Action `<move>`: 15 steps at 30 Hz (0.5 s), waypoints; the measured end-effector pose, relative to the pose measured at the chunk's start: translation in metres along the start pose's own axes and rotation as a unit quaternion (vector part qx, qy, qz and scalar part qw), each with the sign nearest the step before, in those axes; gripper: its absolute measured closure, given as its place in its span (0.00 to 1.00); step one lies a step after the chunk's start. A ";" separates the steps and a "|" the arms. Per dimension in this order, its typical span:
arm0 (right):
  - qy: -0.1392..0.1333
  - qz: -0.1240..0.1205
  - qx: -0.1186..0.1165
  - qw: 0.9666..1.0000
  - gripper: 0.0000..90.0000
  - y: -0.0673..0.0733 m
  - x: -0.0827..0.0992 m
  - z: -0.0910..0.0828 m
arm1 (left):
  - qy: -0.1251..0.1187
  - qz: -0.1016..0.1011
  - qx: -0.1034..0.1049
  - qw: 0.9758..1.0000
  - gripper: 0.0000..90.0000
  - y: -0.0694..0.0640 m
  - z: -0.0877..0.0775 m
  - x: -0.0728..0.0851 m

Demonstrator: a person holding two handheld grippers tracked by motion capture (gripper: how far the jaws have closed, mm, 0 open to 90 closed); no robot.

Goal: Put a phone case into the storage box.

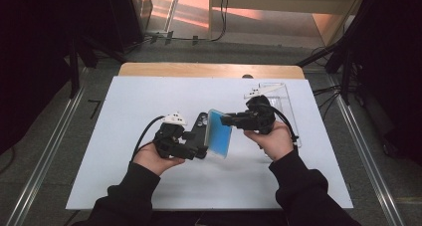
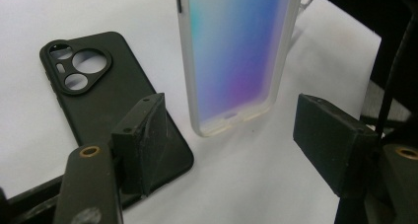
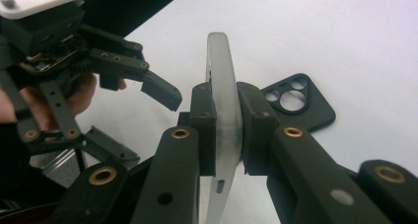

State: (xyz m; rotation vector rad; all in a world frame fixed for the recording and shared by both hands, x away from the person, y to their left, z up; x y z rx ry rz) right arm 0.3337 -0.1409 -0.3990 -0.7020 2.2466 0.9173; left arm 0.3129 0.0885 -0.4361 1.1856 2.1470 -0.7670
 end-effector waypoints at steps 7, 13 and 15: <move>0.009 -0.030 -0.021 0.999 0.86 0.000 -0.001 -0.003 | -0.006 0.009 0.039 0.999 0.32 0.006 -0.007 -0.017; 0.020 -0.052 -0.041 0.998 0.86 0.000 0.000 -0.003 | -0.001 0.042 0.072 0.997 0.32 0.008 -0.013 -0.031; 0.024 -0.066 -0.049 0.996 0.86 0.000 0.000 -0.003 | 0.001 0.055 0.079 0.995 0.32 0.007 -0.012 -0.034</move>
Point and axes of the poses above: each handheld gripper's, and its own axes: z roughly forward along the jaws, x roughly out of its underside, y roughly to its left, the point moved 3 cm from there along z, roughly forward along the jaws, and after that the axes turned 5 degrees about z, right-handed, at the moved point
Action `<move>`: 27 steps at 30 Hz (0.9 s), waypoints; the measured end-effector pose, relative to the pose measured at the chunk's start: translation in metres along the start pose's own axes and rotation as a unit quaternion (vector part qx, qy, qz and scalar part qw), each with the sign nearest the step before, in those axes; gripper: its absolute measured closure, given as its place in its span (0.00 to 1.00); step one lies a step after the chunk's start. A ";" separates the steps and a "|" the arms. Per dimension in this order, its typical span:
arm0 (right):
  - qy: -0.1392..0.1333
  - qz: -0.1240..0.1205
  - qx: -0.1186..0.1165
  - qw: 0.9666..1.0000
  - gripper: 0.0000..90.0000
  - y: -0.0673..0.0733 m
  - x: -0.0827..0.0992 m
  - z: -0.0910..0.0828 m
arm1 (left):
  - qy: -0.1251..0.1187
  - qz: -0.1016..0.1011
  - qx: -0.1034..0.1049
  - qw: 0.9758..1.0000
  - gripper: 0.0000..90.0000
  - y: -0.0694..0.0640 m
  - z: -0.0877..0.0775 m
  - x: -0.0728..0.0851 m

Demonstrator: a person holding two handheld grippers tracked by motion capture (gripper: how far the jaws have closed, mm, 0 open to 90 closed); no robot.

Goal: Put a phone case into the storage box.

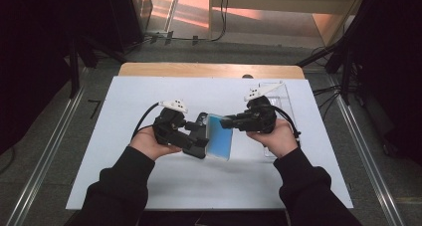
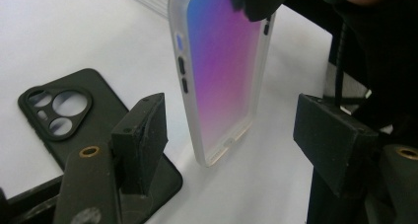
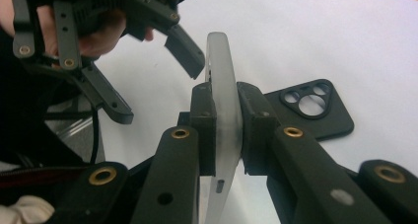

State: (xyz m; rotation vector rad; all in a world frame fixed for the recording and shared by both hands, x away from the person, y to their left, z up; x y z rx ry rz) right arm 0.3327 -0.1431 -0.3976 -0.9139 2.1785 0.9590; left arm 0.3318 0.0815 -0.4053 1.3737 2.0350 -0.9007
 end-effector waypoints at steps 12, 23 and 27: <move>0.015 -0.054 -0.041 0.998 0.86 0.004 0.002 0.002 | 0.008 0.035 0.022 0.999 0.34 0.006 0.006 -0.009; 0.035 -0.101 -0.069 0.992 0.85 0.010 0.006 0.007 | 0.034 0.072 0.027 0.996 0.46 0.003 0.008 -0.003; 0.036 -0.114 -0.082 0.989 0.85 0.012 0.007 0.007 | 0.036 0.082 0.037 0.995 0.57 0.001 0.009 -0.001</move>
Point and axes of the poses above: each handheld gripper's, and its own axes: z roughly forward along the jaws, x roughly out of its underside, y roughly to its left, the point moved 3 cm from there along z, roughly forward along the jaws, and after that the axes turned 5 degrees about z, right-handed, at the moved point
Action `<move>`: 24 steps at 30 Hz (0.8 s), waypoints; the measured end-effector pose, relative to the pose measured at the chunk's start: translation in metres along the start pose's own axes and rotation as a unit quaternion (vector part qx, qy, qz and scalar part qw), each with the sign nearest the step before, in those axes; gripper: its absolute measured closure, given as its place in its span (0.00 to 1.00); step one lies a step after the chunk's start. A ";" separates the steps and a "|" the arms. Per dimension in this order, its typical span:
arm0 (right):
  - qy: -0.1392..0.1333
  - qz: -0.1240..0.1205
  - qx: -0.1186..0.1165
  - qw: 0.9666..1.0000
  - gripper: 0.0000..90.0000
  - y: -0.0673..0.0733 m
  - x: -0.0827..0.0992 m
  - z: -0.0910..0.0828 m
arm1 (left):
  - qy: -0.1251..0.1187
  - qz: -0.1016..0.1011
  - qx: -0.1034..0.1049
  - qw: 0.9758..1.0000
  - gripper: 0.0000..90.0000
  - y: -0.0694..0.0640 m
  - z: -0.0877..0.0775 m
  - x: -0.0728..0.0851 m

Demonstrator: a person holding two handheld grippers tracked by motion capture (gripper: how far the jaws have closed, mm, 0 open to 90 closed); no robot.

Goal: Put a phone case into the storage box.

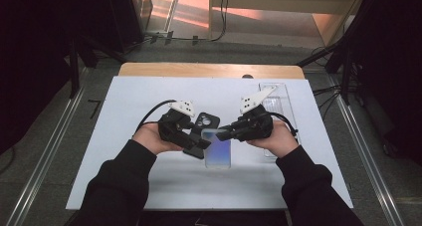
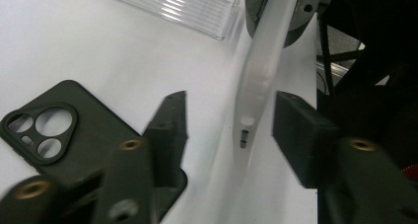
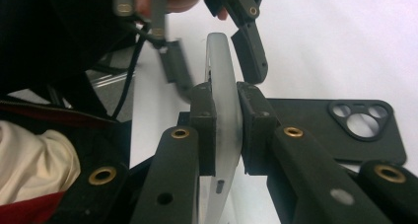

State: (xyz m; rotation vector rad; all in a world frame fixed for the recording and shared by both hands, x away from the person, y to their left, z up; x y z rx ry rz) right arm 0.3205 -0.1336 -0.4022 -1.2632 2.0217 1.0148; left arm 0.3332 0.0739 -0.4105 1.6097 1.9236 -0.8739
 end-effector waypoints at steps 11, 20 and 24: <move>0.006 -0.016 -0.017 1.000 0.85 0.004 -0.001 0.004 | -0.009 0.007 0.029 1.000 0.89 -0.005 0.000 0.002; -0.035 0.047 0.014 0.998 0.53 -0.001 -0.005 -0.003 | -0.009 -0.025 0.025 0.999 0.90 -0.003 -0.006 0.001; -0.055 0.082 0.029 0.995 0.42 -0.005 -0.007 -0.009 | -0.011 -0.034 0.007 0.999 0.90 -0.001 -0.012 0.000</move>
Point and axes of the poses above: each handheld gripper's, and its own axes: z roughly forward along the jaws, x roughly out of its underside, y roughly to its left, the point moved 3 cm from there along z, roughly forward along the jaws, and after that the axes turned 5 degrees about z, right-handed, at the moved point
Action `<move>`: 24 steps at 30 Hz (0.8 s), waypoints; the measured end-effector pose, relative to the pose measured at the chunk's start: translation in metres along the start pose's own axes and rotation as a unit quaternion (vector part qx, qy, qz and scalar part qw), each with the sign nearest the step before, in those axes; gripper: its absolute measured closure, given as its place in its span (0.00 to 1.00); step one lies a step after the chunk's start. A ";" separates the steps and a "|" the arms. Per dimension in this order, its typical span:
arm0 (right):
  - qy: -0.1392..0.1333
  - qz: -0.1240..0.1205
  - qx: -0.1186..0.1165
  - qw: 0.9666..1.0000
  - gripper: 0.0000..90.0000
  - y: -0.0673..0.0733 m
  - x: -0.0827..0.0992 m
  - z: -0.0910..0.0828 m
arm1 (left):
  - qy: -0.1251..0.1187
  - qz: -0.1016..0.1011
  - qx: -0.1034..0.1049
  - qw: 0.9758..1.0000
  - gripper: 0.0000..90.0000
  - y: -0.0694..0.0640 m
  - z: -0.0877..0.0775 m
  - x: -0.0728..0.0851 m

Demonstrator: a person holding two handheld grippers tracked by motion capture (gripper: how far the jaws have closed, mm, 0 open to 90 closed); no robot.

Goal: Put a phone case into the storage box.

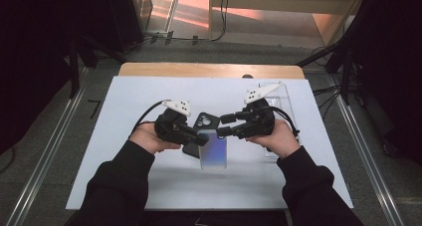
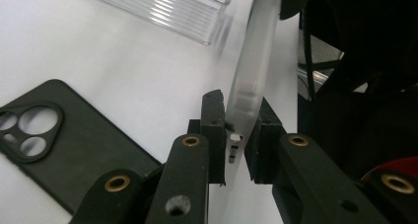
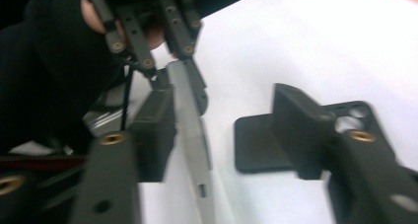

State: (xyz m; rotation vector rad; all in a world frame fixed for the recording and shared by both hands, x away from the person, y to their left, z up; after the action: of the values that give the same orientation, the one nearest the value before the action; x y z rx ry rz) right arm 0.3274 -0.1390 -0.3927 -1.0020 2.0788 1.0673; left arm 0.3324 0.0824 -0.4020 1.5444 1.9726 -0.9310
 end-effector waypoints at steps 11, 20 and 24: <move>-0.015 0.012 0.022 1.000 0.29 0.005 -0.001 0.002 | -0.018 -0.067 -0.072 0.995 0.90 0.011 -0.016 -0.003; -0.027 0.026 0.082 0.996 0.00 0.003 0.002 0.012 | -0.042 -0.138 -0.143 0.979 0.89 0.016 -0.029 -0.006; -0.040 0.054 0.104 0.992 0.00 0.000 0.005 0.015 | -0.058 -0.161 -0.154 0.973 0.89 0.017 -0.035 -0.008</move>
State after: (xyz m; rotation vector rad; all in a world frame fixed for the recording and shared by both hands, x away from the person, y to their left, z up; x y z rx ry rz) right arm 0.3266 -0.1282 -0.4043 -0.7408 2.1466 0.9050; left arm 0.3526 0.1052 -0.3768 0.9980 2.1986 -0.7683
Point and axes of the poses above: each handheld gripper's, and its own axes: z roughly forward along the jaws, x roughly out of its underside, y roughly to its left, the point moved 3 cm from there along z, roughly forward along the jaws, and after that the axes turned 5 degrees about z, right-handed, at the moved point
